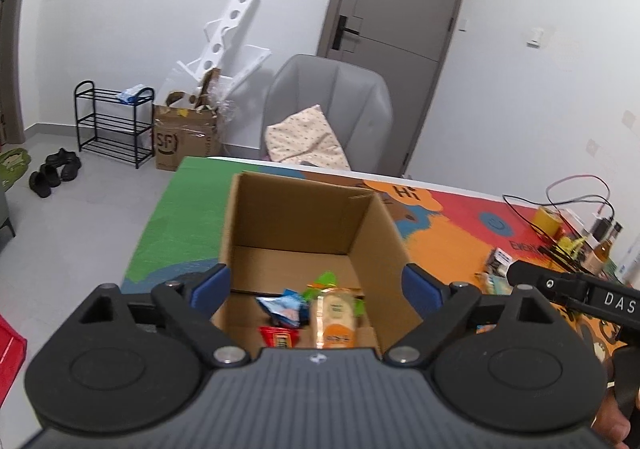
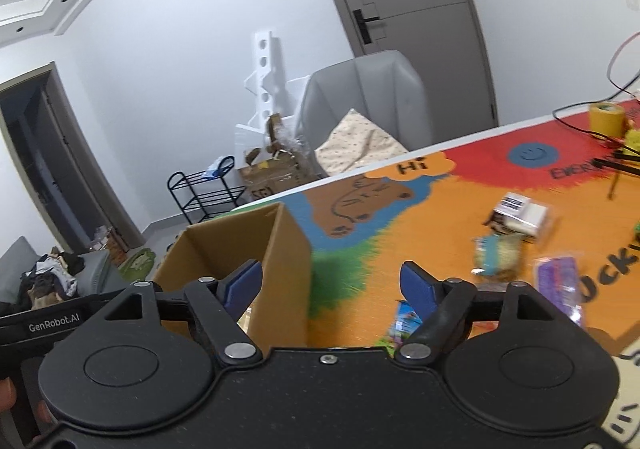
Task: Organize snacks
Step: 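Move both open tools back over the remaining snacks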
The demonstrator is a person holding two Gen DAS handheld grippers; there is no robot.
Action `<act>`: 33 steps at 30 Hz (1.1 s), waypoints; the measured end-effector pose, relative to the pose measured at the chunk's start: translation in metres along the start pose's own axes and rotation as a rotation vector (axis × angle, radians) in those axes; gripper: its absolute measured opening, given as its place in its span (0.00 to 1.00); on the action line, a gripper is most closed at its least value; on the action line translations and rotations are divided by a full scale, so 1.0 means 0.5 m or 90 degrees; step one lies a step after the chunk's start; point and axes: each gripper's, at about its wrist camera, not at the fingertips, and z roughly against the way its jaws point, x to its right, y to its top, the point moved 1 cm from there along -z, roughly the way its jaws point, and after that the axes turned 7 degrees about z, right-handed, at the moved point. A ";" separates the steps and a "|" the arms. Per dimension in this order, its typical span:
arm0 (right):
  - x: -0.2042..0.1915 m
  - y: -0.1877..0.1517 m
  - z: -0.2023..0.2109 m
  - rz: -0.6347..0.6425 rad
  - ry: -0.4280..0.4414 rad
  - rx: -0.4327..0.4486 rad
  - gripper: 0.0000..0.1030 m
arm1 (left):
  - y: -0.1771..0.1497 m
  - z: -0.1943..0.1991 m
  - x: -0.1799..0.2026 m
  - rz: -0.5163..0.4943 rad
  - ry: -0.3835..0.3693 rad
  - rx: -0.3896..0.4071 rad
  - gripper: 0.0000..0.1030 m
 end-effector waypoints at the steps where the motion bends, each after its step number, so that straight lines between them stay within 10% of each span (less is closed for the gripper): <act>1: 0.007 -0.002 0.005 -0.003 -0.005 -0.003 0.75 | -0.002 -0.002 0.008 -0.004 -0.005 -0.002 0.89; 33: 0.189 -0.076 0.146 -0.088 -0.136 -0.019 0.91 | -0.098 -0.036 0.202 -0.075 -0.137 -0.085 0.90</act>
